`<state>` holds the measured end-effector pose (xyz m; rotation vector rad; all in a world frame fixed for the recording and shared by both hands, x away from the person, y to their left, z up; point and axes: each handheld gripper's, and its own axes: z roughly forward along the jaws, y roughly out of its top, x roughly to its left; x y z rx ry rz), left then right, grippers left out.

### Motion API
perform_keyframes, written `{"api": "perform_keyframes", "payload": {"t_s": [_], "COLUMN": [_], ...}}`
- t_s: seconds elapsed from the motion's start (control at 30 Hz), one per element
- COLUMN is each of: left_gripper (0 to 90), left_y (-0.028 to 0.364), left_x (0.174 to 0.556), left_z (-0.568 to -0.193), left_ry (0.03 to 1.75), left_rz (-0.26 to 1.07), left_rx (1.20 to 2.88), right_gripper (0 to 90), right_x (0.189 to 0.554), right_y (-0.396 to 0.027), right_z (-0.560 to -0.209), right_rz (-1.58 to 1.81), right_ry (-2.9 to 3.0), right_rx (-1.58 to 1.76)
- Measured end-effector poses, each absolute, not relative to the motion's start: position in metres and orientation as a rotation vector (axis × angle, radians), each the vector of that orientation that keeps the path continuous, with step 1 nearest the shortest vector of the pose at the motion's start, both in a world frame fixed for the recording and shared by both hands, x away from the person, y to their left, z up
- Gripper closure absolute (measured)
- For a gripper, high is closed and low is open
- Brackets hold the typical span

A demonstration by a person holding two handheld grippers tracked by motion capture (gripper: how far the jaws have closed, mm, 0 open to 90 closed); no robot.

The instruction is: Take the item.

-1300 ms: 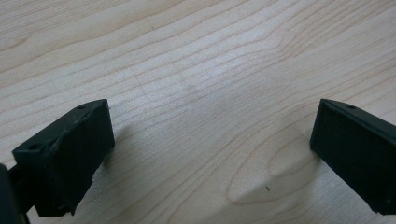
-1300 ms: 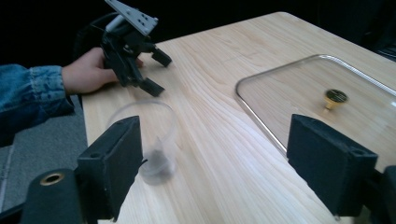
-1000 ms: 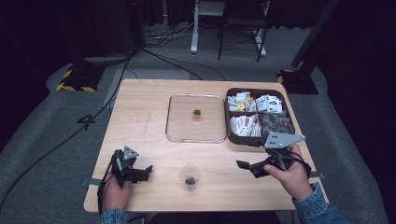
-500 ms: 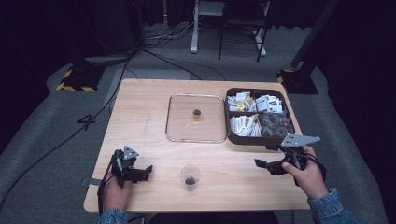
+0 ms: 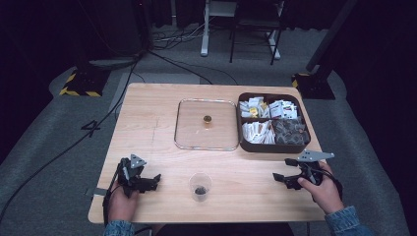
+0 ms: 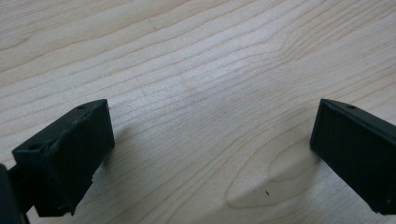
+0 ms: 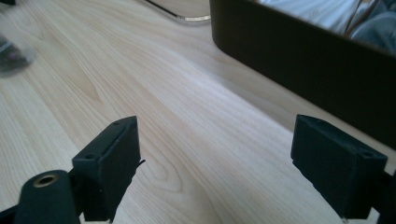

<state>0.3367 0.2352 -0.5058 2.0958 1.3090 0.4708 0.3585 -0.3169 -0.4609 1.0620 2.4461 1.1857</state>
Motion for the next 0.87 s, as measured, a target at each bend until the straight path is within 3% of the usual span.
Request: {"api": "perform_keyframes", "payload": {"t_s": [0.4, 0.87], "left_gripper": [0.1, 0.1], "left_y": [0.234, 0.233], "left_x": [0.336, 0.335], "left_z": [-0.506, -0.506], "left_ry": [1.324, 1.334], "left_rz": [0.471, 0.474], "left_rx": [2.087, 2.084], "right_gripper": [15.9, 12.1], "right_x": [0.348, 0.338], "right_y": [-0.329, -0.321], "right_z": [-0.496, -0.505], "right_rz": [1.175, 1.039], "right_ry": [2.427, 2.397], "right_rx": [1.167, 1.052]}}
